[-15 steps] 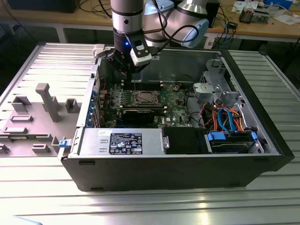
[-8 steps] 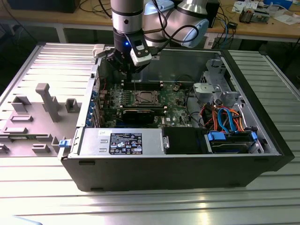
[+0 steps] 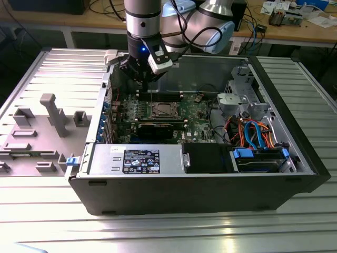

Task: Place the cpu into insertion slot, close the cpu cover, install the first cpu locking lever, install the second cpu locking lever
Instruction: 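Install the first cpu locking lever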

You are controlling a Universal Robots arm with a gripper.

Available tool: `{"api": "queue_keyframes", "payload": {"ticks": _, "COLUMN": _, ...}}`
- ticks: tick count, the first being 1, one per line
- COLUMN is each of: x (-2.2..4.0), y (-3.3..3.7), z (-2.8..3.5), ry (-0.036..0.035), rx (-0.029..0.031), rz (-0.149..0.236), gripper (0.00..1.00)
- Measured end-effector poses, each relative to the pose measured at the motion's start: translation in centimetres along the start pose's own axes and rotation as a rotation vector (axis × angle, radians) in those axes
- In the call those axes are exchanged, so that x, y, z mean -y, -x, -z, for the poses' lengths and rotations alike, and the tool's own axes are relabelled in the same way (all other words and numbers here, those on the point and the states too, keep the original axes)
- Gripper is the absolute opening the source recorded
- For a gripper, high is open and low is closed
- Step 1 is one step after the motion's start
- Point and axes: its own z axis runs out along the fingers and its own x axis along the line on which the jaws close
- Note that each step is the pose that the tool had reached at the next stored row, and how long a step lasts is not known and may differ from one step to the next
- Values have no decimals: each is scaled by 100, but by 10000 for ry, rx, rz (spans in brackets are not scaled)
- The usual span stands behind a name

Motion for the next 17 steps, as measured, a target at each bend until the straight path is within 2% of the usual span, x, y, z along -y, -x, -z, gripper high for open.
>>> {"api": "queue_keyframes", "payload": {"ticks": 5, "x": 0, "y": 0, "z": 0, "ry": 0, "rx": 0, "rz": 8, "gripper": 11}}
{"api": "queue_keyframes", "payload": {"ticks": 7, "x": -6, "y": 0, "z": -10, "ry": 0, "rx": -6, "rz": 130, "gripper": 11}}
{"api": "queue_keyframes", "payload": {"ticks": 12, "x": -103, "y": 3, "z": -33, "ry": 0, "rx": -7, "rz": 157, "gripper": 11}}
{"api": "queue_keyframes", "payload": {"ticks": 17, "x": -159, "y": 11, "z": -89, "ry": 1, "rx": -7, "rz": 170, "gripper": 11}}
